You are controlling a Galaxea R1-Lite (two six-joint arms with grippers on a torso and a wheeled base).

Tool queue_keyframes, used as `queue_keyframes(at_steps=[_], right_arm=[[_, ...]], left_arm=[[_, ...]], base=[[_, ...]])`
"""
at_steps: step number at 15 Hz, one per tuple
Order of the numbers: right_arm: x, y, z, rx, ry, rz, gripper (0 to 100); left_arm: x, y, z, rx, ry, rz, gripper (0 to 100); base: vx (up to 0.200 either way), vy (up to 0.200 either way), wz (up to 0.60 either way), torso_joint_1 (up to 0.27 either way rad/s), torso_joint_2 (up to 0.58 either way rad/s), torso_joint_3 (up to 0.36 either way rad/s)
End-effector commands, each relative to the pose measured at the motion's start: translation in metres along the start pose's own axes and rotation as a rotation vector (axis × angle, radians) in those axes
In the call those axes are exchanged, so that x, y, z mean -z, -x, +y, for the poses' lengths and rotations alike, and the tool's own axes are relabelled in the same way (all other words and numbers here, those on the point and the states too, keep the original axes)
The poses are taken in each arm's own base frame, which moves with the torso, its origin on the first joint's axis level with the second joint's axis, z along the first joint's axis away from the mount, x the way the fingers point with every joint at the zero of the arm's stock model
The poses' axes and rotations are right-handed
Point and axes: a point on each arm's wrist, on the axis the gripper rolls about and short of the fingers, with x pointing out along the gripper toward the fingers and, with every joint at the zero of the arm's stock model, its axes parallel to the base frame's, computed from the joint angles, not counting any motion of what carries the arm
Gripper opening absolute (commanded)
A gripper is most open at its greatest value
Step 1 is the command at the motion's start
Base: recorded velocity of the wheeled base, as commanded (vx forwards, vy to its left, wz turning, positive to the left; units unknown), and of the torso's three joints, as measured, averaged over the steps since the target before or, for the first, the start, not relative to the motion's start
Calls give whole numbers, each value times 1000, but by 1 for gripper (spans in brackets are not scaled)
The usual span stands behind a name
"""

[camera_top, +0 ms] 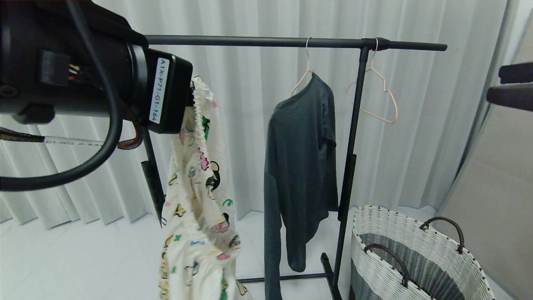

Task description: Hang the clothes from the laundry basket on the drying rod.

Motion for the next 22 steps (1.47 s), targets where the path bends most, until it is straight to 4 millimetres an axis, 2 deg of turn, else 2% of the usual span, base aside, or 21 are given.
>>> queue_keyframes(at_steps=[1, 2, 3, 4, 6, 8, 14, 18, 22], right_arm=[[12, -4, -13, 158, -8, 52, 100], [18, -8, -19, 249, -1, 101, 100], [30, -11, -29, 412, 14, 224, 100], [37, -12, -32, 495, 27, 301, 100], [49, -18, -36, 595, 40, 364, 100], [61, -22, -45, 706, 43, 401, 100], [76, -26, -56, 759, 149, 401, 100], [85, -31, -60, 769, 126, 392, 100], [88, -33, -60, 785, 25, 359, 100]], left_arm=[[2, -2, 0, -7, -3, 10, 0], [5, 0, 3, -23, -2, 16, 0], [13, 10, 10, -61, -2, 23, 0], [23, 16, 12, -64, -8, 37, 0], [42, 23, 19, -99, -9, 81, 0], [50, 26, 23, -133, -3, 95, 0], [53, 25, 27, -151, 3, 108, 0], [61, 24, 26, -152, -5, 134, 0], [66, 31, 27, -152, -6, 130, 0]], base=[[0, 0, 0, 0, 0, 0], [0, 0, 0, 0, 0, 0], [0, 0, 0, 0, 0, 0], [0, 0, 0, 0, 0, 0], [0, 0, 0, 0, 0, 0], [0, 0, 0, 0, 0, 0], [0, 0, 0, 0, 0, 0], [0, 0, 0, 0, 0, 0], [0, 0, 0, 170, -356, -185]])
